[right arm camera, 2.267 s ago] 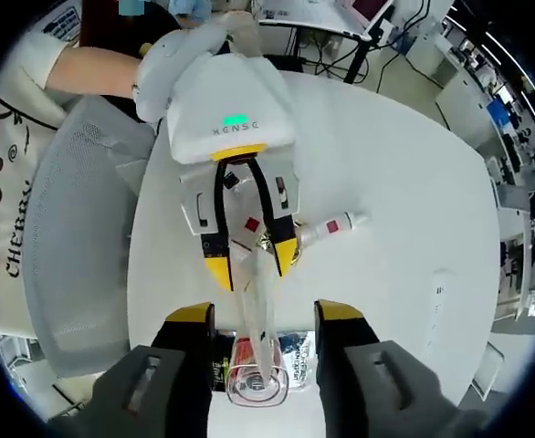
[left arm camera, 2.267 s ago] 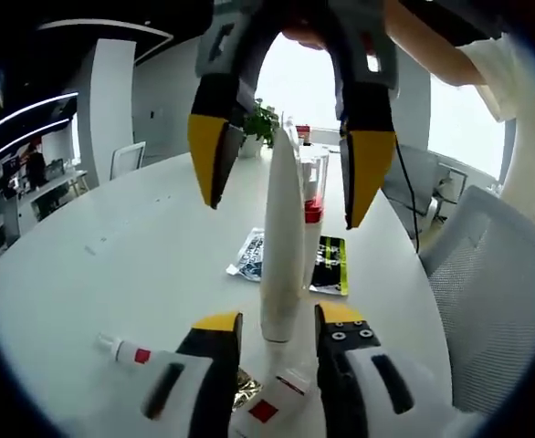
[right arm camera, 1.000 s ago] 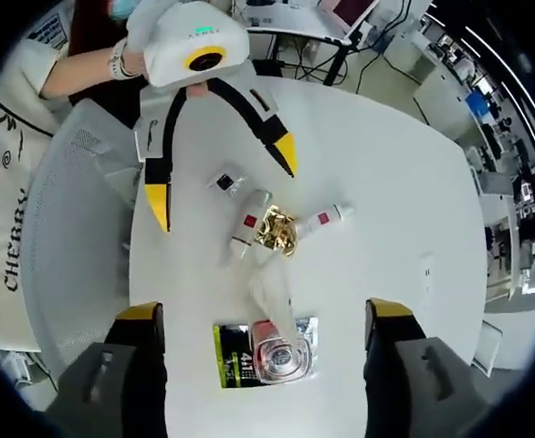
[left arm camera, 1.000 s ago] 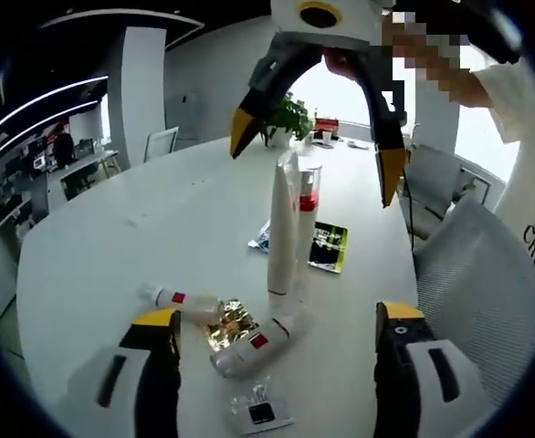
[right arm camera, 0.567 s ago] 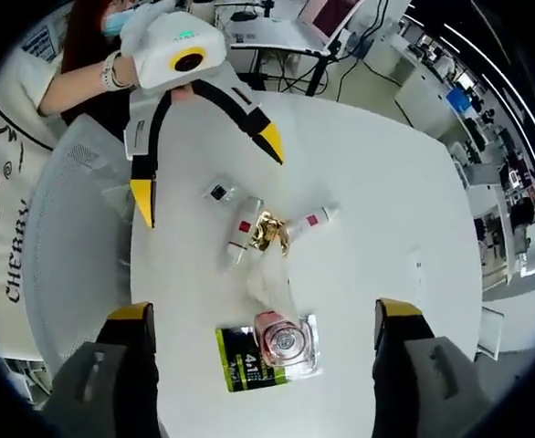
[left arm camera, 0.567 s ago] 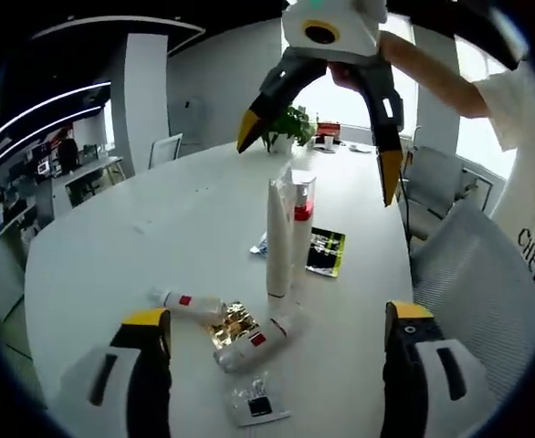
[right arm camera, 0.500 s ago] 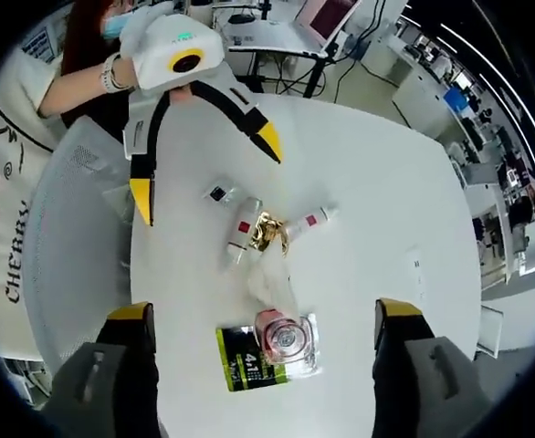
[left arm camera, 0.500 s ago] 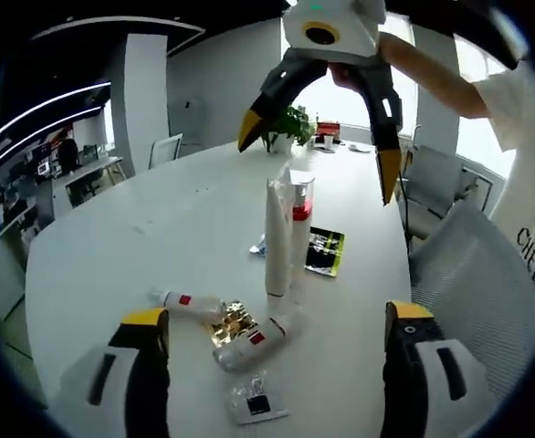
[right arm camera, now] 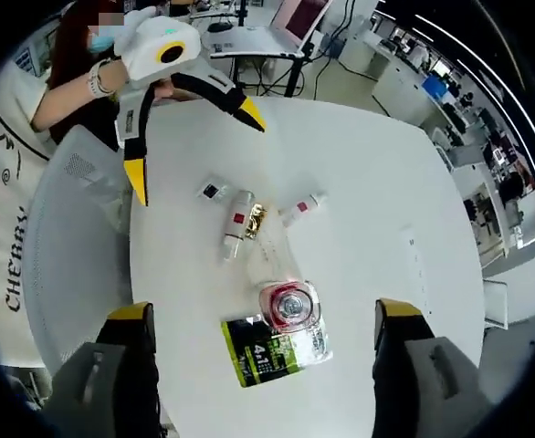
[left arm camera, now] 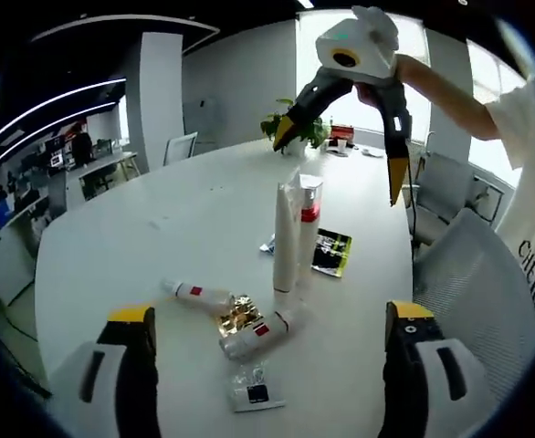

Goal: Arrange the skincare products in the storage area until every visible bottle or jar stands upright without overlapping.

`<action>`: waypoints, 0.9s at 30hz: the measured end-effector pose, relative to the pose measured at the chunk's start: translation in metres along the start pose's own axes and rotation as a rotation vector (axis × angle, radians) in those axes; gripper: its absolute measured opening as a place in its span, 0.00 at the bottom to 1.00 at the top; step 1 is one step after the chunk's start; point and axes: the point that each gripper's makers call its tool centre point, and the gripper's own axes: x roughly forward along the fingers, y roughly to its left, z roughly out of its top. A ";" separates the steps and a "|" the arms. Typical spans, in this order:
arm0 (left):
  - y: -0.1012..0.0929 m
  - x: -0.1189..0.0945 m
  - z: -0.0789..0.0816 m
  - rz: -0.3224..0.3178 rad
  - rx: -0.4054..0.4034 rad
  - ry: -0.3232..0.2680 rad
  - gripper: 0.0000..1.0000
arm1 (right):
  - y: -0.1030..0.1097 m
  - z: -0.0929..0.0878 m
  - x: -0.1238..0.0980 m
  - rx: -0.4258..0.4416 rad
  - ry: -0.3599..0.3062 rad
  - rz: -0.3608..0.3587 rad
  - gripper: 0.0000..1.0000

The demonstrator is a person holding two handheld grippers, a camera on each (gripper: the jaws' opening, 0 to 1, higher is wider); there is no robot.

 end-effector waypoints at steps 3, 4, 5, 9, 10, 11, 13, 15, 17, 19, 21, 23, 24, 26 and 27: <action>0.003 -0.002 -0.001 0.007 -0.003 0.006 0.99 | 0.001 -0.008 -0.001 0.017 -0.001 -0.019 1.00; 0.003 -0.002 -0.001 0.012 -0.006 0.008 0.99 | 0.001 -0.010 -0.001 0.027 -0.005 -0.026 1.00; 0.003 -0.003 -0.001 0.016 -0.008 0.007 0.99 | 0.003 -0.012 -0.002 0.038 -0.013 -0.028 1.00; 0.006 -0.004 0.002 0.039 -0.034 -0.014 0.99 | 0.009 -0.017 -0.005 0.087 -0.056 -0.035 1.00; 0.007 -0.010 0.001 0.037 -0.038 -0.014 0.99 | 0.009 -0.018 -0.005 0.094 -0.070 -0.042 1.00; 0.006 -0.013 0.000 0.035 -0.039 -0.012 0.99 | 0.009 -0.019 -0.005 0.104 -0.079 -0.045 1.00; 0.008 -0.015 0.000 0.043 -0.040 -0.013 0.99 | 0.011 -0.024 -0.005 0.124 -0.088 -0.057 1.00; 0.008 -0.018 0.000 0.051 -0.045 -0.013 0.99 | 0.015 -0.027 -0.004 0.134 -0.093 -0.065 1.00; 0.008 -0.021 0.001 0.061 -0.048 -0.022 0.99 | 0.017 -0.028 -0.005 0.150 -0.108 -0.076 1.00; 0.010 -0.023 0.002 0.081 -0.056 -0.027 0.99 | 0.018 -0.030 -0.006 0.163 -0.120 -0.086 1.00; 0.011 -0.026 0.001 0.081 -0.066 -0.029 0.99 | 0.018 -0.031 -0.006 0.181 -0.138 -0.106 1.00; 0.009 -0.029 0.002 0.089 -0.070 -0.037 0.99 | 0.016 -0.034 -0.007 0.207 -0.149 -0.130 1.00; 0.009 -0.030 0.002 0.089 -0.070 -0.036 0.99 | 0.017 -0.035 -0.007 0.215 -0.153 -0.139 1.00; 0.008 -0.031 0.001 0.085 -0.078 -0.033 0.99 | 0.017 -0.039 -0.006 0.226 -0.152 -0.133 1.00; 0.007 -0.031 0.001 0.081 -0.078 -0.034 0.99 | 0.017 -0.041 -0.006 0.234 -0.154 -0.132 1.00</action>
